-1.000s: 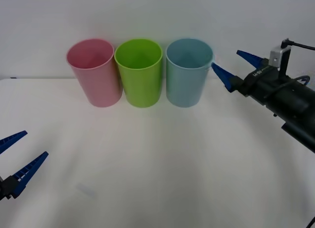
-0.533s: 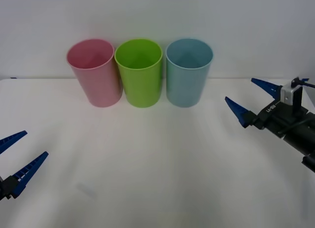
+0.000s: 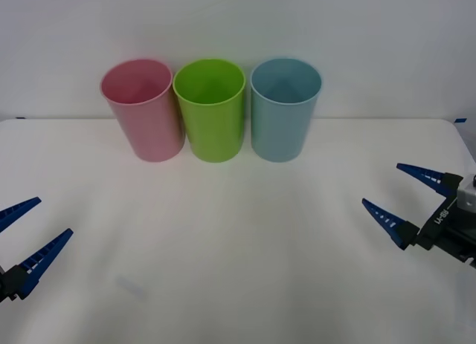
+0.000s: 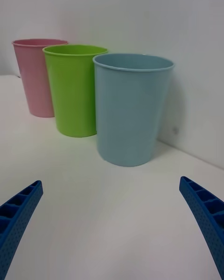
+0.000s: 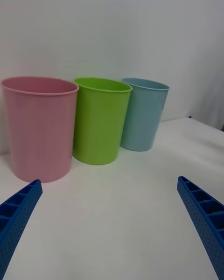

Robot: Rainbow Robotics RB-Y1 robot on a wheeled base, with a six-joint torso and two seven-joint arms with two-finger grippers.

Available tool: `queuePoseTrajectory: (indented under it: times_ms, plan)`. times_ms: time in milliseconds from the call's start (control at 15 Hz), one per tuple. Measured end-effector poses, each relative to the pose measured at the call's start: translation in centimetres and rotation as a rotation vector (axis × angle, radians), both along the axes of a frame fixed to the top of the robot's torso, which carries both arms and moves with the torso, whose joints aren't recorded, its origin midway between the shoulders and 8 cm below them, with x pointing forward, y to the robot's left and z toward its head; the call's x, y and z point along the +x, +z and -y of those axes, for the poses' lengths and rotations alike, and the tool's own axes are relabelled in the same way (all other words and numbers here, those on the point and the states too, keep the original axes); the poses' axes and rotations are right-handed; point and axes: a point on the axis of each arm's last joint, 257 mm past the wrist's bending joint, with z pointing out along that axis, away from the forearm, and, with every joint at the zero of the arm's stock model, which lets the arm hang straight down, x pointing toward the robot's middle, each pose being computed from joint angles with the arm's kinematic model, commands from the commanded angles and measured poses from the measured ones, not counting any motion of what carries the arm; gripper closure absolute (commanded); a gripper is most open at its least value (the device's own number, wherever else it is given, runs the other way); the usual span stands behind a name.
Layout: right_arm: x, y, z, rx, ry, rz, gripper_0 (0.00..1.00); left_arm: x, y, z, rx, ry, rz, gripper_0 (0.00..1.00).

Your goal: Grasp the object on the table and drop it into the matching bin: aluminum can to the light blue bin, PET bottle to the pink bin.

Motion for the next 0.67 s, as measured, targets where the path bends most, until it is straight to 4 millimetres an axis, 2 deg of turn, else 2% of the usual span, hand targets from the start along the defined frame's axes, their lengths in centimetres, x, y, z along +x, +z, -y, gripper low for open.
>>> queuePoseTrajectory:
  times_ms: [333, 667]
  plan:
    - [-4.0, -2.2, 1.7, 0.027, -0.019, -0.065, 0.0, 0.0, 0.0, 0.0, 0.0, 0.0, 0.0, 0.0]
    - [-6.4, -3.5, 2.9, 0.06, -0.04, -0.109, 0.0, 0.0, 0.0, 0.0, 0.0, 0.0, 0.0, 0.0]
